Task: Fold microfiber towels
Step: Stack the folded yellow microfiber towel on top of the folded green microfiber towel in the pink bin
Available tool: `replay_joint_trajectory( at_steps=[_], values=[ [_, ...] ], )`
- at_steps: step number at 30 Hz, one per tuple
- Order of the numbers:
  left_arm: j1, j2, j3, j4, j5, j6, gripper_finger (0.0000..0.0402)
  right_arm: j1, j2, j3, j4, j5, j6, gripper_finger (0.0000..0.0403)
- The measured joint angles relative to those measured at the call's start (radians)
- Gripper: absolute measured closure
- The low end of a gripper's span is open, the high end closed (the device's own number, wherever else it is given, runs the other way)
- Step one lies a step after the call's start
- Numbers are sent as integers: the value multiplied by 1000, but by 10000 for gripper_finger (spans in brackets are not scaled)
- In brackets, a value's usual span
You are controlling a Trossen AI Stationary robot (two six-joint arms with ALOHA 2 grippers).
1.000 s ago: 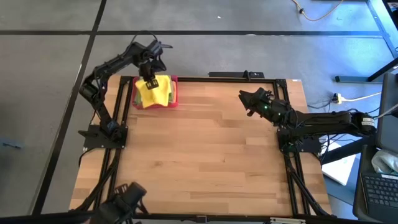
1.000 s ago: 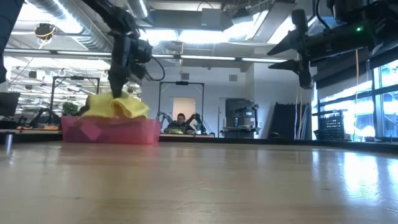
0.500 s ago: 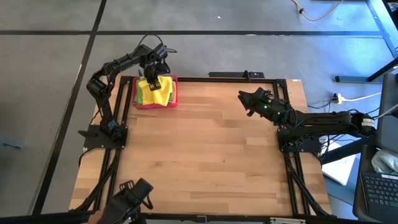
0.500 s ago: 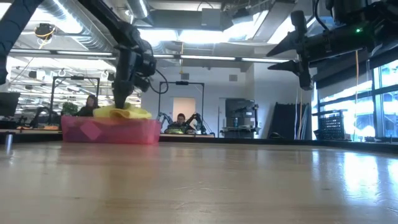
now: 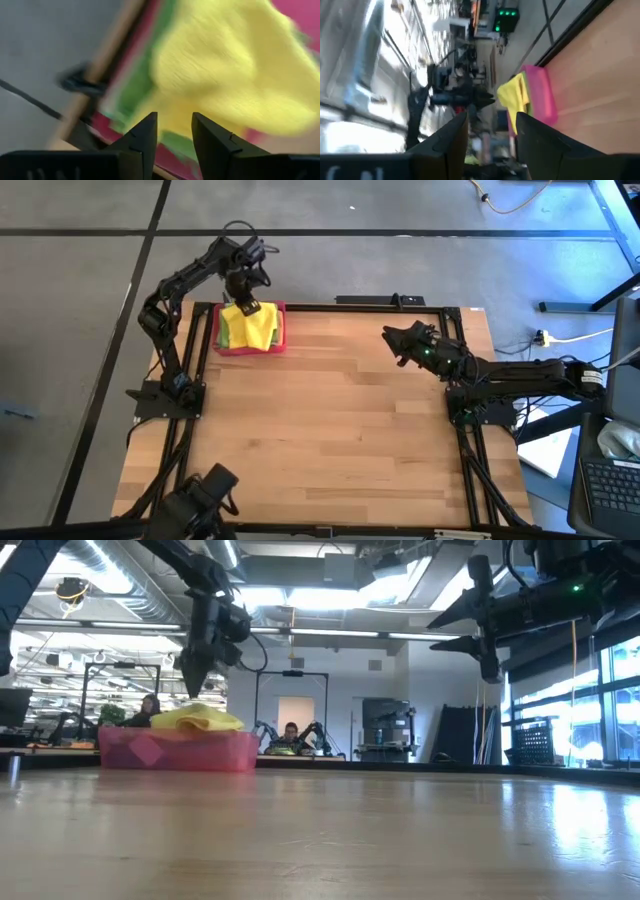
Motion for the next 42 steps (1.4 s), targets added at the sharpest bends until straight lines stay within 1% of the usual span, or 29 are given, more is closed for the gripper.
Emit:
replay_joint_trajectory(
  at_steps=[1, 3, 6, 9, 12, 15, 20, 23, 25, 27, 31, 33, 36, 39, 42],
  values=[
    [0, 0, 8, -40, 27, -25, 290, -2, 0, 5, 1, -16, -23, 234],
    [-2, 0, 13, -116, 70, -57, 290, -13, 18, 57, -10, -84, -148, 234],
    [-9, -1, 9, -162, 108, -75, 291, -37, 84, 202, -57, -211, -359, 234],
    [-10, -24, 6, -143, 123, -76, 291, -59, 190, 374, -190, -316, -555, 234],
    [-8, -76, 7, -106, 99, -78, 291, -81, 314, 540, -292, -385, -695, 234],
    [3, -132, 7, -75, 71, -109, 291, -109, 458, 684, -328, -483, -798, 234],
    [11, -210, 3, -11, 118, -210, 291, -143, 717, 976, -356, -702, -948, 234],
    [10, -262, -57, 36, 152, -257, 291, -151, 875, 1175, -465, -796, -1079, 234],
    [11, -315, -126, 88, 170, -270, 291, -151, 966, 1304, -561, -824, -1187, 234],
    [11, -383, -213, 155, 183, -286, 292, -151, 1039, 1428, -649, -828, -1292, 234],
    [11, -524, -393, 366, 233, -356, 292, -155, 1158, 1620, -771, -828, -1430, 234],
    [10, -589, -474, 482, 259, -384, 292, -165, 1208, 1689, -786, -827, -1456, 234],
    [10, -660, -578, 592, 233, -466, 292, -183, 1272, 1765, -798, -827, -1450, 234],
    [12, -689, -649, 609, 162, -581, 292, -196, 1336, 1818, -813, -826, -1407, 234],
    [11, -690, -681, 558, 104, -592, 292, -196, 1387, 1856, -830, -820, -1388, 234]
  ],
)
